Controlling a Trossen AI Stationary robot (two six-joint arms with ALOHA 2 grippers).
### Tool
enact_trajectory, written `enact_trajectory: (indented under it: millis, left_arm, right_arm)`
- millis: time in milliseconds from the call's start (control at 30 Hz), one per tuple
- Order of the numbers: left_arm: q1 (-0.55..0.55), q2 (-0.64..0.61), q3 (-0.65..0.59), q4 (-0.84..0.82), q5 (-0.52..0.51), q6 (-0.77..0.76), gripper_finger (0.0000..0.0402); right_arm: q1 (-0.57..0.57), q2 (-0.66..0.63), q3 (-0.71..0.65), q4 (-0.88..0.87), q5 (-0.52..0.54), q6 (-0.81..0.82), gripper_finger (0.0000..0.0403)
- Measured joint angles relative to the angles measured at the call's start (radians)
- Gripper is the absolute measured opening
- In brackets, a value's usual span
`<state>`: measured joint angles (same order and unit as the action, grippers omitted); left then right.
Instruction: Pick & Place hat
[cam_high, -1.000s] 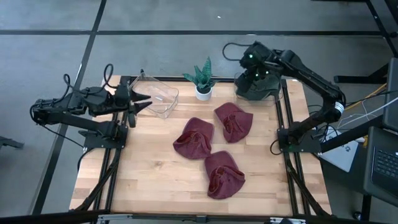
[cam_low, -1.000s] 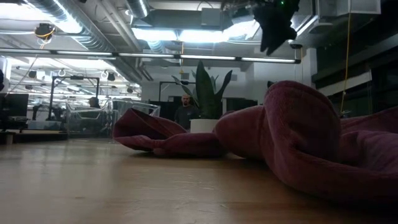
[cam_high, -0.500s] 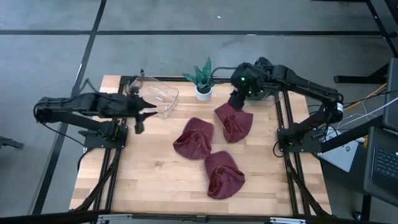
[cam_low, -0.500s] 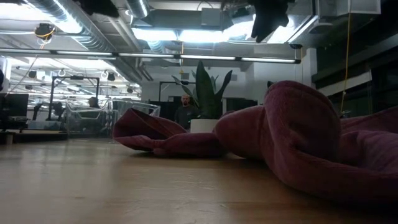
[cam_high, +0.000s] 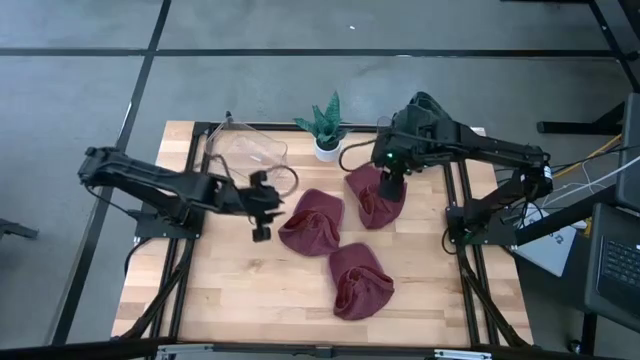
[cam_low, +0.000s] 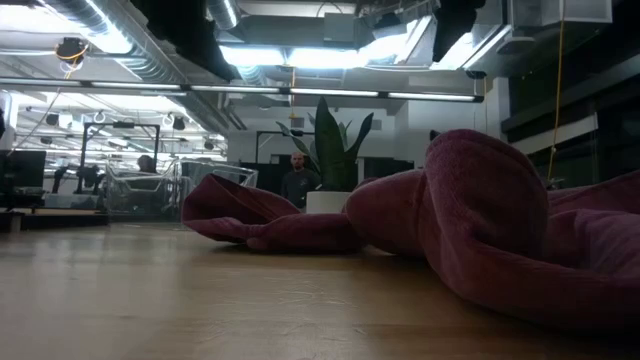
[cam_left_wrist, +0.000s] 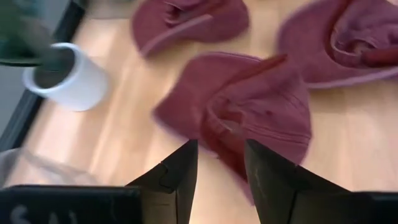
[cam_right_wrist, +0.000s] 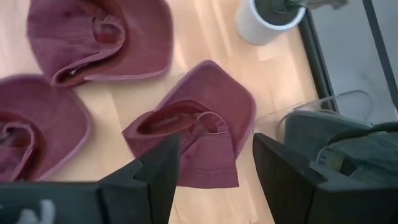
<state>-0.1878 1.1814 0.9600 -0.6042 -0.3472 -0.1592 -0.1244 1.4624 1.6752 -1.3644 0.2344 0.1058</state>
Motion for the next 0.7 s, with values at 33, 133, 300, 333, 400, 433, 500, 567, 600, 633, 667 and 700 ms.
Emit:
enact_trajectory:
  millis: [33, 133, 300, 333, 400, 433, 500, 567, 600, 633, 667, 700]
  left_arm:
    - [-0.013, 0.023, 0.0, 0.014, 0.005, -0.01, 0.0127]
    - [-0.055, 0.088, 0.0, 0.055, 0.029, -0.035, 0.0127]
    - [-0.125, 0.175, 0.0, 0.11, 0.031, -0.063, 0.0127]
    - [-0.135, 0.19, 0.0, 0.117, 0.03, -0.063, 0.0127]
    - [-0.152, 0.224, 0.0, 0.116, 0.026, -0.064, 0.0127]
    - [-0.159, 0.244, 0.0, 0.116, 0.025, -0.064, 0.0127]
    - [-0.167, 0.286, 0.0, 0.117, 0.024, -0.064, 0.0127]
    - [-0.173, 0.332, 0.0, 0.128, 0.021, -0.067, 0.0127]
    - [-0.174, 0.357, 0.0, 0.146, 0.02, -0.068, 0.0127]
    - [-0.176, 0.38, 0.0, 0.171, 0.02, -0.072, 0.0127]
    - [-0.176, 0.401, 0.0, 0.197, 0.02, -0.078, 0.0127]
    - [-0.176, 0.421, 0.0, 0.227, 0.02, -0.085, 0.0127]
  right_arm:
    - [0.01, 0.0, 0.0, -0.001, 0.0, -0.007, 0.02]
    - [0.034, 0.0, 0.0, -0.001, 0.0, -0.016, 0.02]
    - [0.06, 0.0, 0.0, -0.003, 0.001, -0.017, 0.02]
    - [0.065, 0.0, 0.0, -0.004, 0.001, -0.017, 0.02]
    - [0.074, 0.0, 0.0, -0.011, 0.001, -0.017, 0.02]
    - [0.079, 0.0, 0.0, -0.011, 0.001, -0.016, 0.02]
    - [0.089, 0.0, 0.0, -0.011, 0.001, -0.015, 0.02]
    - [0.098, 0.0, 0.0, -0.014, 0.001, -0.015, 0.02]
    - [0.103, 0.0, 0.0, -0.018, 0.001, -0.015, 0.02]
    - [0.106, 0.0, 0.0, -0.019, 0.001, -0.015, 0.02]
    - [0.111, 0.0, 0.0, -0.018, 0.001, -0.015, 0.02]
    - [0.116, 0.0, 0.0, -0.019, 0.001, -0.014, 0.02]
